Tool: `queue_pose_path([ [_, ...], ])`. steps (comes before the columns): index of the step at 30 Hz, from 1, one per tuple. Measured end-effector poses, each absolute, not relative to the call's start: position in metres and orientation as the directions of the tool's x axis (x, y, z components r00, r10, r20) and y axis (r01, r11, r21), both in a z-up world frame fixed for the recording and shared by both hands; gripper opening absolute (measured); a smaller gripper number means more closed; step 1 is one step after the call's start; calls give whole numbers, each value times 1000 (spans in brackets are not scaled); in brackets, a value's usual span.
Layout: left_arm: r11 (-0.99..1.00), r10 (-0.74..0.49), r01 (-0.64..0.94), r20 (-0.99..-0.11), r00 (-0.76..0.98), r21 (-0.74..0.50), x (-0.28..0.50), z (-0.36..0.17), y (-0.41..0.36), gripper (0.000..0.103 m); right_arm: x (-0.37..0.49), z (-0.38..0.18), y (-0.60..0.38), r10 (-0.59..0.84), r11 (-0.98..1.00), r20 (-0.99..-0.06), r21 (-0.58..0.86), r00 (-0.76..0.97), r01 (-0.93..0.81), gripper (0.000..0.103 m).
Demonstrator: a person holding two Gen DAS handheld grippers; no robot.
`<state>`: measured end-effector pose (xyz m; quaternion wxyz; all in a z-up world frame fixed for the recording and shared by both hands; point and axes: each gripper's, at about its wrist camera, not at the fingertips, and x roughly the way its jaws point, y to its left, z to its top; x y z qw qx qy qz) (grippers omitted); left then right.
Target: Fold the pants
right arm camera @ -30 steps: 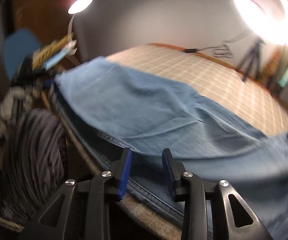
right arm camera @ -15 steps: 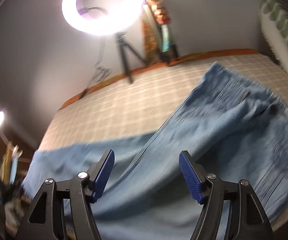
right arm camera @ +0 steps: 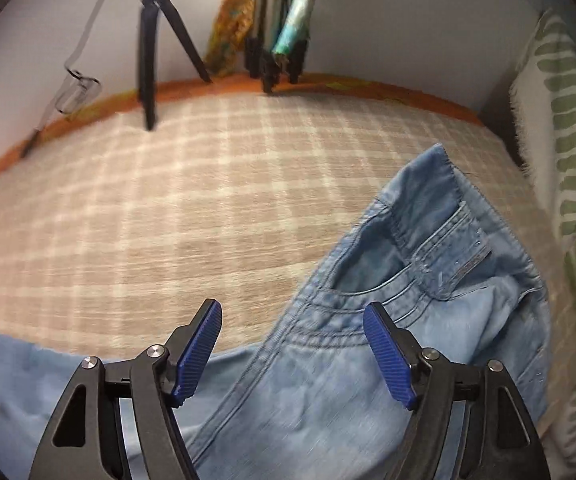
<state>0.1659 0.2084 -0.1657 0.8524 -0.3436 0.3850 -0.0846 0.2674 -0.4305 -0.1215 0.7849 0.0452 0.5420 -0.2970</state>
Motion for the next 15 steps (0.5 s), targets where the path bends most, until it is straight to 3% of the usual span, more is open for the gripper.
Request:
queue_pose_path([
  [7,761,-407,-114,-607,683,-639,169,-166,206,12,265,-149,-464,-391,787,-906,-239,161,569,75],
  [9,769,-404,-109,-611,681,-630,170,-166,204,11,258,-149,-468,-368,797,-911,-204,188,569,69],
  [11,776,-400,-106,-615,679,-622,171,-164,202,10,251,-148,-473,-361,798,-910,-188,205,572,50],
  [15,784,-393,-105,-619,680,-612,172,-164,202,8,229,-129,-486,-312,805,-906,-91,286,587,24],
])
